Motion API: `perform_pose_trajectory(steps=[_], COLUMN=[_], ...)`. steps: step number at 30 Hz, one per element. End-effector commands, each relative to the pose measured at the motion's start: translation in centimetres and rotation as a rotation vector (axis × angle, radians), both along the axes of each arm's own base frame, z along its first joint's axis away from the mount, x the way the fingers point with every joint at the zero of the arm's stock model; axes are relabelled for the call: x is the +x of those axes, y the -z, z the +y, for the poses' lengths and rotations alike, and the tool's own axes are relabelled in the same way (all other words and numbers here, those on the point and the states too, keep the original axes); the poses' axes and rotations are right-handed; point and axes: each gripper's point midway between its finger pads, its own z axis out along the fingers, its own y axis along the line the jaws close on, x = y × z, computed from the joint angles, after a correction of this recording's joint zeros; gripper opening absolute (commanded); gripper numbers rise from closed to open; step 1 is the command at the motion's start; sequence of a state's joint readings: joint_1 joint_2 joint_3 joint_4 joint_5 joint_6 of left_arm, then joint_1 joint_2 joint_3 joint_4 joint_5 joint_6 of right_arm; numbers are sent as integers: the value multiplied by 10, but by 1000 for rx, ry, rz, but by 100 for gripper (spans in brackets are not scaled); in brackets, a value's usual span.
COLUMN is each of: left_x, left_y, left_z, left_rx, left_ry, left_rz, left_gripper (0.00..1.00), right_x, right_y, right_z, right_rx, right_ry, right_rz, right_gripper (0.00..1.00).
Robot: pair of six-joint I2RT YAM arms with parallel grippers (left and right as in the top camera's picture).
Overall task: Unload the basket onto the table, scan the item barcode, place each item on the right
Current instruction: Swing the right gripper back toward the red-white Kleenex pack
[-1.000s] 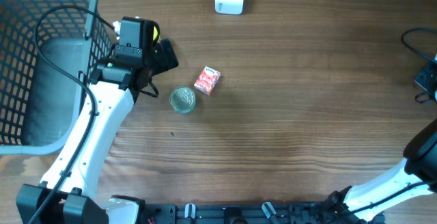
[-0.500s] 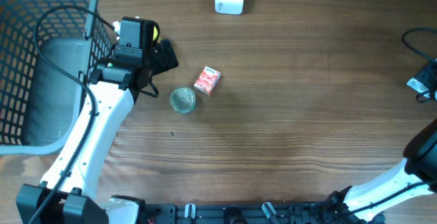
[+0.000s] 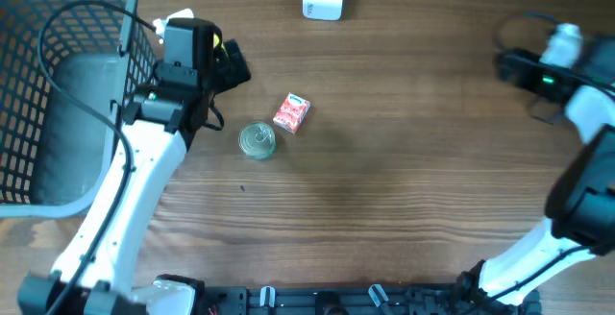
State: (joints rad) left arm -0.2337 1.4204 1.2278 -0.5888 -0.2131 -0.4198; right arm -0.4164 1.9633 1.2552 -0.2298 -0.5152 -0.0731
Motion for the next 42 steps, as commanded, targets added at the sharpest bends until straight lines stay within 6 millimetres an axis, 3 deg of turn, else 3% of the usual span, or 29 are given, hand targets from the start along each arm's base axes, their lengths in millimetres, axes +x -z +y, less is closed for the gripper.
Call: perform_pose_trajectory(steps=[1,4,6,12,17,22,25,29,34,38,42], left_x=[-17,-29,-30,-32,-38,-39,-39,-38,-34,-26,-21], left_y=[-40,-32,-32,-25,-6,16,23,27,43,66,83], left_z=[-14,11,23,24,25,26,26,25,24,19,16], left_rx=[112,160,136,132,149,166,171,174,185,180,181], left_ry=[133,-12,-79,-36,-33,-31,-32,-31,-28,-16,-8], left_rz=[-95,-47,-44,-6,60,133,158,168,211,259,294], left_gripper=[100,100,100,100,100,100,100,100,100,100,100], right_x=[9,-3,-14,-24,-43,-69,-88,-95,-82,-75,-82], right_y=[-17,-18,-19,-25,-25,-30,-18,-10,2,15,29], right_z=[72,144,182,243,294,362,372,373,376,398,409], right_rx=[-27,109,181,294,496,565,573,533,514,619,662], right_ry=[-150,-225,-307,-332,-180,-210,-92,-52,-43,-84,-106], right_rz=[-14,71,105,170,373,470,600,624,580,609,669], right_gripper=[100,100,100,100,100,100,96,94,96,97,97])
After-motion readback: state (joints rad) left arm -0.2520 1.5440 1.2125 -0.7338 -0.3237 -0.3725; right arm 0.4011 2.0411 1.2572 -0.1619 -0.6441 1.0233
